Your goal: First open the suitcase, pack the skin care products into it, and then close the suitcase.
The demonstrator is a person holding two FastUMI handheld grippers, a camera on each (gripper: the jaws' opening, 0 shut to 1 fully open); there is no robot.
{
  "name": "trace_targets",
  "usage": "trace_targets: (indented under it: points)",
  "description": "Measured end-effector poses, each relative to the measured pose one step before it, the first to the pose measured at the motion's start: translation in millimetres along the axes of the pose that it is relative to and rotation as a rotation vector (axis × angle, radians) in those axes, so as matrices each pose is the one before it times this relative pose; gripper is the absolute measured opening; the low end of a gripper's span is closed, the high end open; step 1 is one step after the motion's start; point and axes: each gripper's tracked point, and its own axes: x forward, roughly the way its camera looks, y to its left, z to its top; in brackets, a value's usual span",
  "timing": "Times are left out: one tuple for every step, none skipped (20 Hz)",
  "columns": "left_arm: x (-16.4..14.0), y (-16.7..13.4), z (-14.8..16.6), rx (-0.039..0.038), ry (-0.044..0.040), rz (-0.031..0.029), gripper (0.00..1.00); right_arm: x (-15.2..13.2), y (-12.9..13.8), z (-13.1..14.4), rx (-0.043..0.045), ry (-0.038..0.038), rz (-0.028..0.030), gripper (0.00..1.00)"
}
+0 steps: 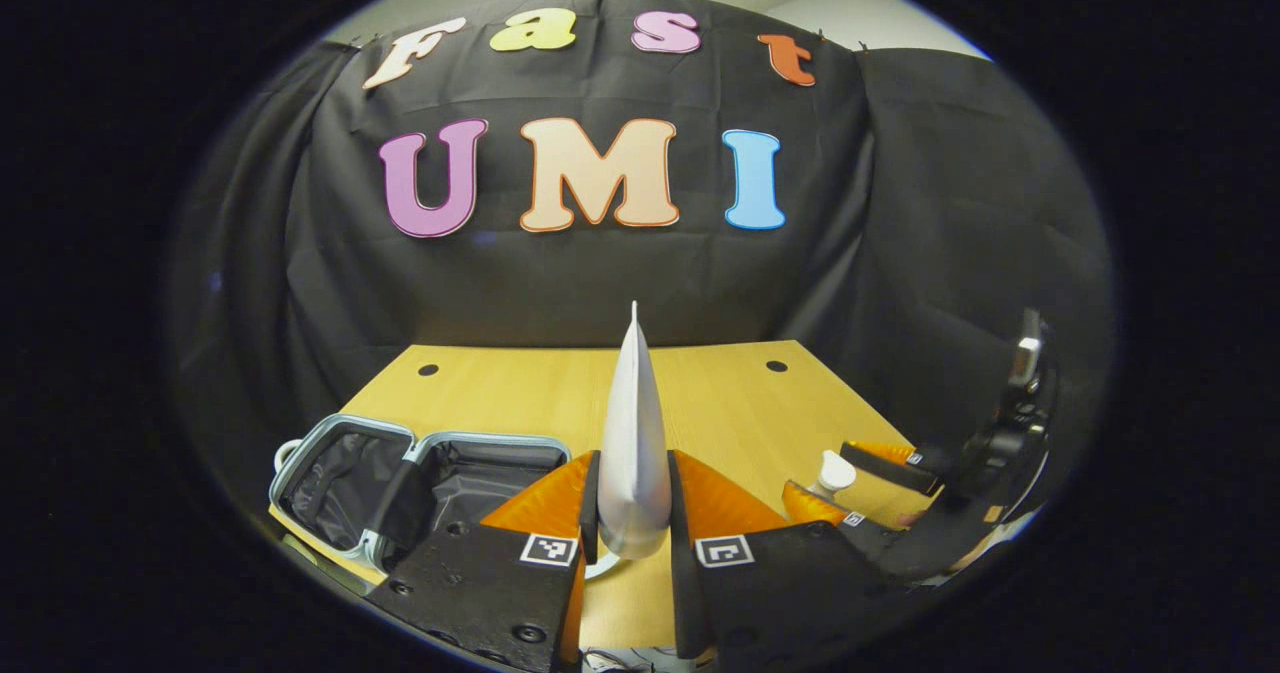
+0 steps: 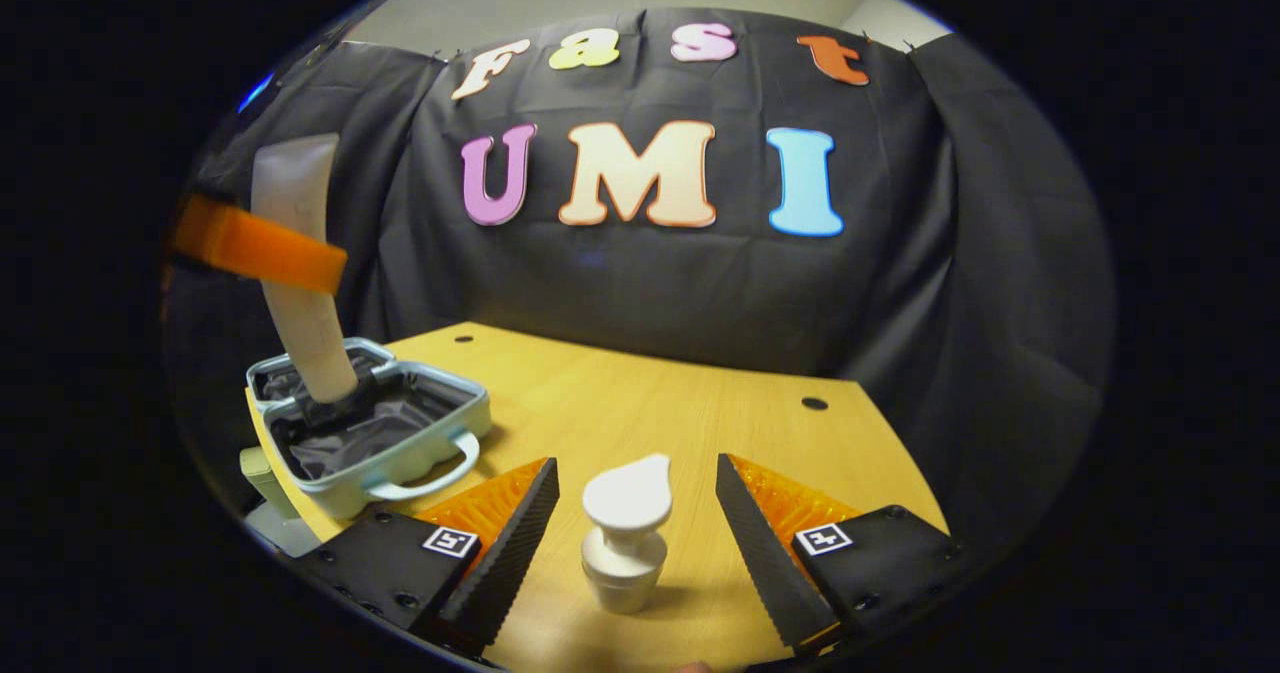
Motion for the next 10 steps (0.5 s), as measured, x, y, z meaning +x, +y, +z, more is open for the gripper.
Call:
trace_targets:
  points:
    - [-2.16, 2.12, 0.47, -0.00228, 0.00270, 0.00540, 0.31, 3.67, 0.03, -17.14, -0.00789, 0.03635, -0.00561, 0.99]
    - [-1.49, 1.98, -0.05, -0.00033, 0.00134, 0.00547, 0.28, 2.46, -0.70, -15.18, -0.00537, 0.03370, -0.00599, 0.99]
    - [-1.25, 2.06, -0.55, -0.00210, 0.00162, 0.00756, 0.28, 1.49, 1.05, -12.13, 0.00621, 0.02703, 0.00760, 1.00]
    - [-1.00, 2.45, 0.28, -0.00274, 0.00161, 0.00792, 0.28, 1.32, 1.97, -9.61, 0.01304, 0.02550, 0.01017, 0.99]
    - [-0.69, 2.89, -1.12, -0.00400, 0.00654, 0.00770, 0.28, 1.69, -0.93, -4.90, 0.00791, 0.01502, 0.00087, 0.99]
    - [-0.05, 2.42, -1.38, -0.00307, 0.00595, 0.00663, 0.28, 1.15, -3.95, -3.19, -0.00117, -0.00008, -0.01240, 0.99]
    - [0.25, 1.55, -0.93, 0.00490, 0.00580, 0.00353, 0.28, 1.18, -0.71, 0.44, 0.00550, 0.00018, 0.00306, 0.90]
    - [0.62, 2.66, -0.64, 0.00828, 0.00585, 0.00707, 0.28, 3.01, -1.24, -2.36, 0.00456, 0.00098, -0.00609, 0.84]
    - [0.76, 1.44, -0.41, 0.00969, 0.00410, 0.00366, 0.28, -0.47, -5.05, 1.64, -0.00704, -0.00270, -0.02192, 0.73]
    - [0.03, 1.76, -0.37, 0.00742, 0.00090, 0.00641, 0.28, 1.42, -1.68, -0.28, -0.00525, 0.00802, -0.00277, 0.62]
